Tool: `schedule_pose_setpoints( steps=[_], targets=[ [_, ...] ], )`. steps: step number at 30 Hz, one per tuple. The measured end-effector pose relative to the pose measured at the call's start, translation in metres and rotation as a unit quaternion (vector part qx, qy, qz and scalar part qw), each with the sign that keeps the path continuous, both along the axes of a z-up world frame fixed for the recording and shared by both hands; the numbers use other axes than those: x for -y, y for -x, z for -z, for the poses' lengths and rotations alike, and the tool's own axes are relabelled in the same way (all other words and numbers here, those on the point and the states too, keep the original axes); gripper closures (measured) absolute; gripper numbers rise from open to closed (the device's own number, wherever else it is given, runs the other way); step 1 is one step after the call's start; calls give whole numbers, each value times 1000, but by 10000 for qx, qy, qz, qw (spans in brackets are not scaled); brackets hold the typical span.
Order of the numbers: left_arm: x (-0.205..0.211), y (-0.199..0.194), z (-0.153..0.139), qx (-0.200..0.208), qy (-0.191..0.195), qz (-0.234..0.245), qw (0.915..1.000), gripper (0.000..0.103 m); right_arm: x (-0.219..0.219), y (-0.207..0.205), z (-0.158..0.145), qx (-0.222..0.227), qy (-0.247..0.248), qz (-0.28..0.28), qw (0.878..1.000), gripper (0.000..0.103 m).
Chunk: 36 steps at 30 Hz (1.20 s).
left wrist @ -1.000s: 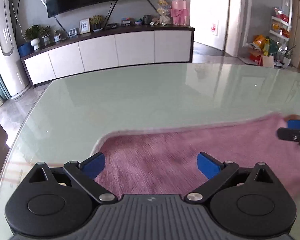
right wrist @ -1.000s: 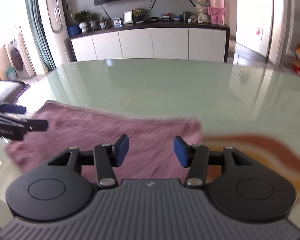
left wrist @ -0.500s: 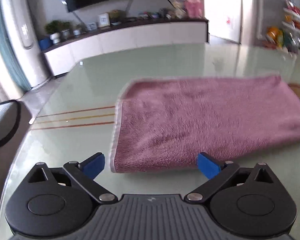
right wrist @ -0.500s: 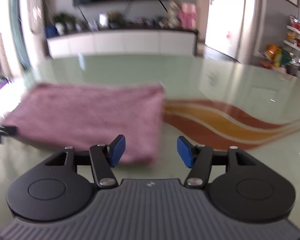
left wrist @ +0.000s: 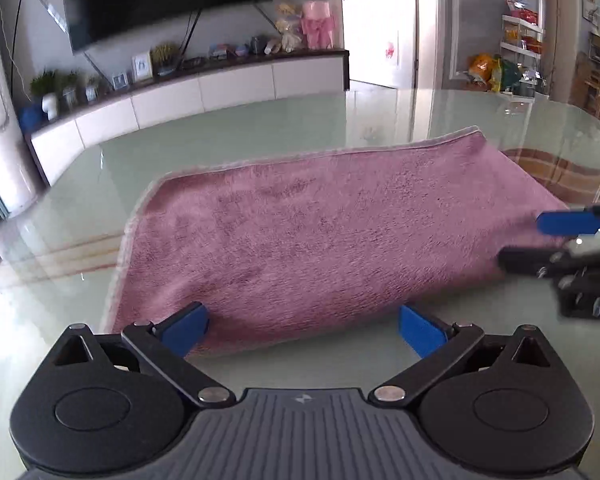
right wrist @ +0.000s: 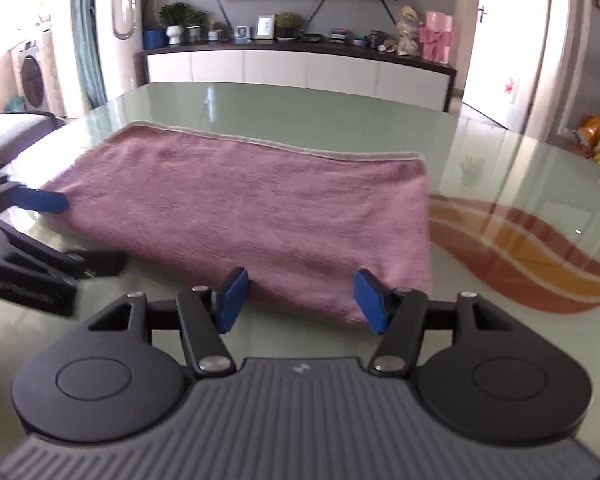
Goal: Fold towel
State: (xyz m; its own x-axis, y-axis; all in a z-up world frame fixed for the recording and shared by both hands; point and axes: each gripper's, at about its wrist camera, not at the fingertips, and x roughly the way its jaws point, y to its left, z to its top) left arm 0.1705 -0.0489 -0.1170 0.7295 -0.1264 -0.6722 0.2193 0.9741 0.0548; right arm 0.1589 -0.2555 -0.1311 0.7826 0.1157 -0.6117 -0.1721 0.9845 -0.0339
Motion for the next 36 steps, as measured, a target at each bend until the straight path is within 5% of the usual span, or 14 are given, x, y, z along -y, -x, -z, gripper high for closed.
schedule_pose_setpoints(
  steps=[4,7,11,14,17,26,36],
  targets=[
    [-11,1,-2,-110,33,-123,9999,1,11,8,-5,-91,-229,250,9994,53],
    [-23,6,-8,-290,163,-451,9984,2,25,18,-11,-20,-208,842,9962,40],
    [-36,27,-23,-437,397,-791,9951,2,56,42,-21,-69,-780,1172,9900,37],
    [-34,50,-37,-572,555,-881,9929,1,54,63,-32,-303,-1207,1068,9865,21],
    [-29,68,-47,-624,638,-889,9920,1,34,89,-49,-153,-1063,808,9909,8],
    [-3,134,-93,-302,213,-906,9952,1,10,122,-76,-70,-1109,606,9920,0],
    [8,161,-114,-84,-28,-818,9966,1,9,139,-81,18,-988,557,9935,0]
  ],
)
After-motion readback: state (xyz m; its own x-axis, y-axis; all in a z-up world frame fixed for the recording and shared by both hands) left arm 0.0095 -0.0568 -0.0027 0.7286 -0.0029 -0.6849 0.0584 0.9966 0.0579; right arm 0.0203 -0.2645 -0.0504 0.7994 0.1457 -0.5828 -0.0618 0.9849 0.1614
